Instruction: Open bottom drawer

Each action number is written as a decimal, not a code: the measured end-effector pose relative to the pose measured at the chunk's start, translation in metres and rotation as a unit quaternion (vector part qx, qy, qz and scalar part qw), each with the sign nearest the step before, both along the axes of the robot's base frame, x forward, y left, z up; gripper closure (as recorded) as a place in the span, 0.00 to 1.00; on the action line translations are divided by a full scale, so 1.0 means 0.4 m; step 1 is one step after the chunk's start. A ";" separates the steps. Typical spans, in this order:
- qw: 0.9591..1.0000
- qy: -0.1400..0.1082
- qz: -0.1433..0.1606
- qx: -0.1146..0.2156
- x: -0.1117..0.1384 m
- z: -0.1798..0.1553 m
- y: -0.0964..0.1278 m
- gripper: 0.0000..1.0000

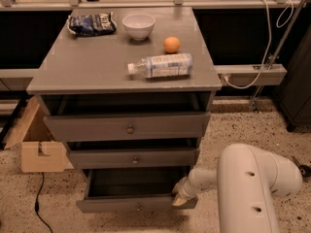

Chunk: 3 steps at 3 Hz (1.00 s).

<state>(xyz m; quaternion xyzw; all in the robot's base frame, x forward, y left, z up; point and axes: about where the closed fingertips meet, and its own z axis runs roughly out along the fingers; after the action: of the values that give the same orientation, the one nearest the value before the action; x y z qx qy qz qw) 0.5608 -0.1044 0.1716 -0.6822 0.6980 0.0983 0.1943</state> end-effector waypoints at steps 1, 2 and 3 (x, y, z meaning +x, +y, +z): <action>1.000 0.020 0.019 0.015 -0.037 -0.007 0.014 0.00; 0.999 0.023 0.024 0.016 -0.043 -0.009 0.018 0.00; 0.997 0.047 0.053 0.018 -0.081 -0.020 0.043 0.00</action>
Offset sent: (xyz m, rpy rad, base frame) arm -0.0106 0.0044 -0.0023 0.0278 0.0279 0.0282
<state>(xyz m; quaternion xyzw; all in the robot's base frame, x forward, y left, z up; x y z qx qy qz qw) 0.5286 -0.0874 0.1638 -0.7096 0.6670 0.1527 0.1681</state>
